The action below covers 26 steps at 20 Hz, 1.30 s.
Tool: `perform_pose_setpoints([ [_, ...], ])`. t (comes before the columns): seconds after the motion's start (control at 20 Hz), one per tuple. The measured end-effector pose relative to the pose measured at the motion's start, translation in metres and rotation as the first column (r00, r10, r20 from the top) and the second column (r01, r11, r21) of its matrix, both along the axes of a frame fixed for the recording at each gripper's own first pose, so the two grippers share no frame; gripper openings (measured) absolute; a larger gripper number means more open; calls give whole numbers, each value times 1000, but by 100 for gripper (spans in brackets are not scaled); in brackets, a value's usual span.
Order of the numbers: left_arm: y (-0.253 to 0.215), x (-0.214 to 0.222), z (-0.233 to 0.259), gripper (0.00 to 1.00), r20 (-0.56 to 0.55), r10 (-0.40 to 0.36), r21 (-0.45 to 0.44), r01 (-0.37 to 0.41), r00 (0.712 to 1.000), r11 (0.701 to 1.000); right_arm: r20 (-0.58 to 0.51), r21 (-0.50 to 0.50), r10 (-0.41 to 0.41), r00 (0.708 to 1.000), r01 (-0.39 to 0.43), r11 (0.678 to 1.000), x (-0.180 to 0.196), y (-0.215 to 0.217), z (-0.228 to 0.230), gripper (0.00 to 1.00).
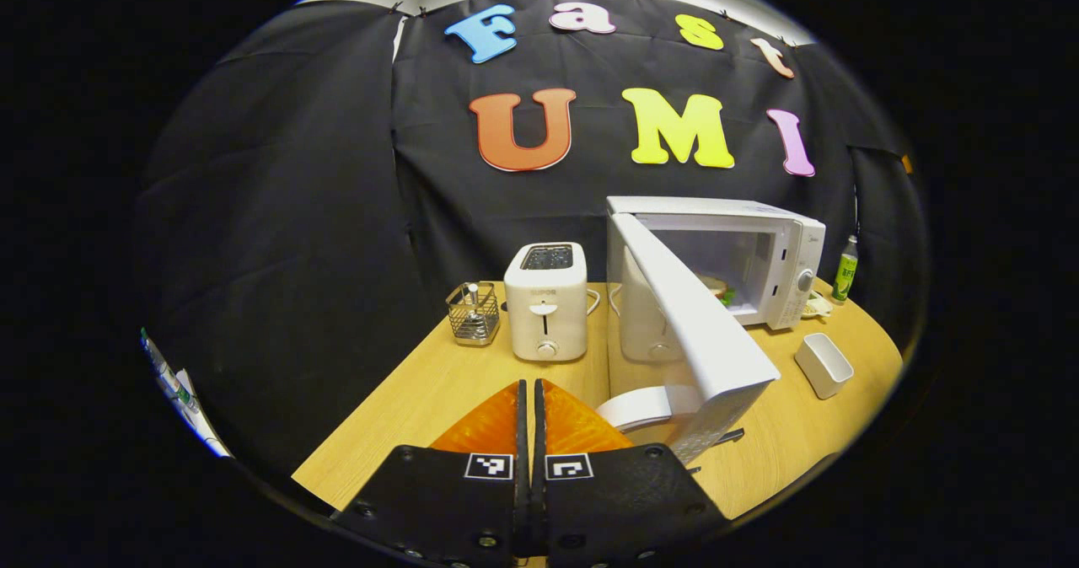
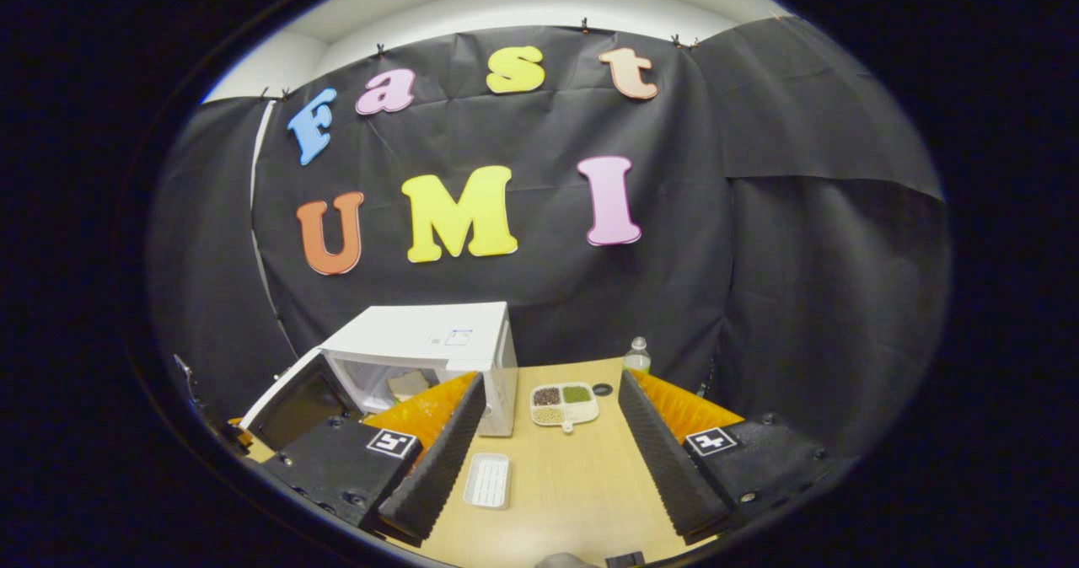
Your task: Open the microwave oven with the left hand, put the food in, and close the microwave oven.
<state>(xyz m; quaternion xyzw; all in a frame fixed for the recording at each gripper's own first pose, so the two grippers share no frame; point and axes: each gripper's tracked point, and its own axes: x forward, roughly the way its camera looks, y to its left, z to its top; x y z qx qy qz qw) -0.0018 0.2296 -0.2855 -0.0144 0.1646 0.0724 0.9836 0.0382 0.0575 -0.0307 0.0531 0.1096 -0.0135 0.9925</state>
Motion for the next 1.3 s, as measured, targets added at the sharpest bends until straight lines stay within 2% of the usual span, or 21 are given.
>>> perform_pose_setpoints([
  [0.5,-107,15,8,0,16,-150,-35,150,989,988,-15,-15,25,1000,-25,1000,1,-24,-1,92],
  [0.55,-118,18,11,0,22,-165,-43,166,986,985,-20,-17,23,1000,-24,1000,1,-28,-2,100],
  [0.9,-179,39,14,0,26,-250,-31,251,968,967,-27,-24,7,1000,-8,1000,6,-56,-5,100],
  [0.95,-187,42,15,0,26,-262,-28,262,965,965,-30,-23,7,1000,-8,1000,7,-58,-6,92],
  [1.0,-194,47,16,0,28,-272,-27,273,962,962,-32,-24,6,999,-7,1000,8,-60,-8,100],
  [1.1,-206,56,20,0,31,-284,-24,285,958,958,-37,-24,8,999,-9,1000,9,-65,-11,100],
  [1.15,-212,60,20,0,33,-291,-25,292,956,956,-37,-25,6,999,-7,1000,10,-68,-12,92],
  [1.3,-228,76,21,0,31,-305,-20,305,952,952,-29,-24,0,1000,-1,1000,13,-78,-15,92],
])
